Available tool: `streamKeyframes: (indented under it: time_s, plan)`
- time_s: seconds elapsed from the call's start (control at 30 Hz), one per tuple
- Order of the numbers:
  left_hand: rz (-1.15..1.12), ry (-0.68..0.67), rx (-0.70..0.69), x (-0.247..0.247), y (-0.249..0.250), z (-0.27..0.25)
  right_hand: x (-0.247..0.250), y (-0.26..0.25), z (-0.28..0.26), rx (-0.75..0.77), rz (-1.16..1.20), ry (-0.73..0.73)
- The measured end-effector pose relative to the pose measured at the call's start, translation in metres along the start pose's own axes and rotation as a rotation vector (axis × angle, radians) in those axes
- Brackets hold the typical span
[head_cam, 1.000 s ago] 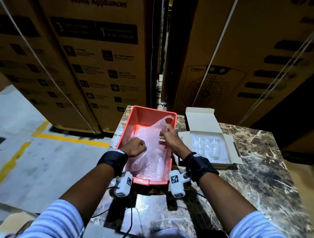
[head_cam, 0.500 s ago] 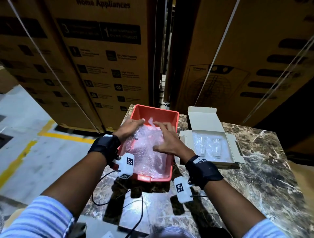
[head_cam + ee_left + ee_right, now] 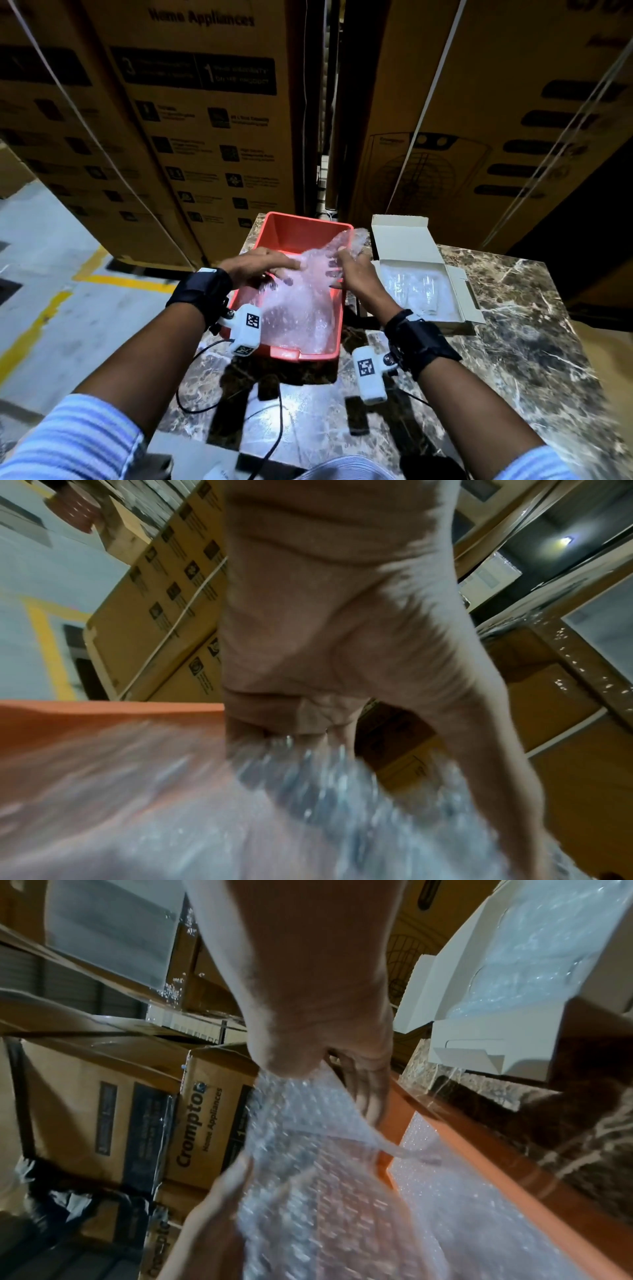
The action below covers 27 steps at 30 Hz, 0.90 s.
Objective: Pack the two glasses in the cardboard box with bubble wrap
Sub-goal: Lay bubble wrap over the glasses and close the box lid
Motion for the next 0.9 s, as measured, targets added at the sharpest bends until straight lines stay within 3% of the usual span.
streamKeyframes:
  time_s: [0.17,0.37,0.43,0.63,0.9]
  plan:
    - [0.001,0.069,0.014,0.008,-0.012,-0.004,0.028,-0.007,0.003,0.117,-0.11,0.147]
    - [-0.025,0.252,0.002,0.031,-0.031,-0.003,0.039,-0.014,-0.002,0.093,-0.023,0.105]
    - [-0.036,0.263,0.015,0.029,-0.033,-0.005,0.044,-0.011,-0.001,0.064,-0.014,0.125]
    - [-0.064,0.109,0.005,0.018,-0.029,-0.01,0.066,-0.007,-0.007,0.048,0.021,0.162]
    - [-0.205,0.283,0.05,0.013,-0.032,-0.001,0.114,0.016,-0.028,-0.005,0.039,0.138]
Point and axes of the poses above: each hand's wrist, its own z-axis towards the middle knuckle, its own x-axis out of the back of the hand, y = z × x, the point moved 6 cm from there along z, towards the middle knuckle, and after that the axes turned 7 degrees about z, right-handed, at the moved point
